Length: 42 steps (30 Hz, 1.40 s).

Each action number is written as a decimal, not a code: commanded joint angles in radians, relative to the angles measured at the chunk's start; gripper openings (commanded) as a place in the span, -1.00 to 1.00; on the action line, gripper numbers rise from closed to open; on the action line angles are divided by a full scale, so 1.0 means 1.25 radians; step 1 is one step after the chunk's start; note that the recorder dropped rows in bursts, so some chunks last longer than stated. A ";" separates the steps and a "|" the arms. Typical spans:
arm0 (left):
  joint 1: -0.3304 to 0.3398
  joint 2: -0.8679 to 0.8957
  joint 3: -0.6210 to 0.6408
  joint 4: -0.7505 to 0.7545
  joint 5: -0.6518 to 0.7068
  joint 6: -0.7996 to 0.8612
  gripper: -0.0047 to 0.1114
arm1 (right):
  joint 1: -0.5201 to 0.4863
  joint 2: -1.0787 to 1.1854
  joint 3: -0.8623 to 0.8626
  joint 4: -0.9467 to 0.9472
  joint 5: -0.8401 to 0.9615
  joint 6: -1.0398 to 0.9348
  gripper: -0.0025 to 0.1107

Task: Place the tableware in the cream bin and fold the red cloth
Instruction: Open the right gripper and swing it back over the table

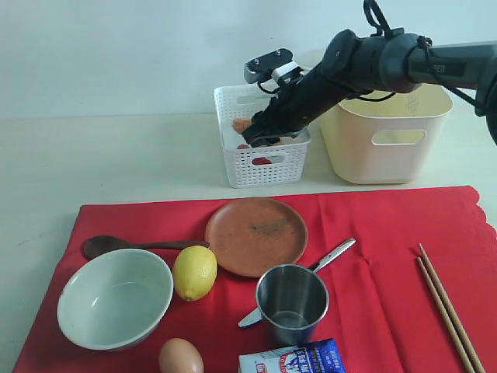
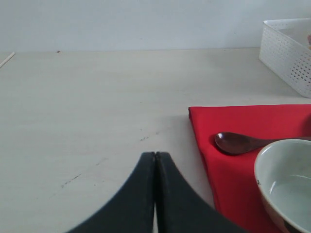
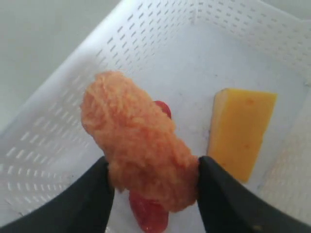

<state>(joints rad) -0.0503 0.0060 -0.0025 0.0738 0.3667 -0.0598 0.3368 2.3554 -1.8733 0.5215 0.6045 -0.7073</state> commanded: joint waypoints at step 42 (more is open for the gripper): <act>0.002 -0.005 0.002 0.001 -0.006 -0.001 -0.92 | 0.172 -0.307 0.042 -0.151 0.493 0.210 0.09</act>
<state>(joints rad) -0.0503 0.0060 -0.0025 0.0738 0.3667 -0.0598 0.5329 2.0170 -1.8543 0.3566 1.2206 -0.4465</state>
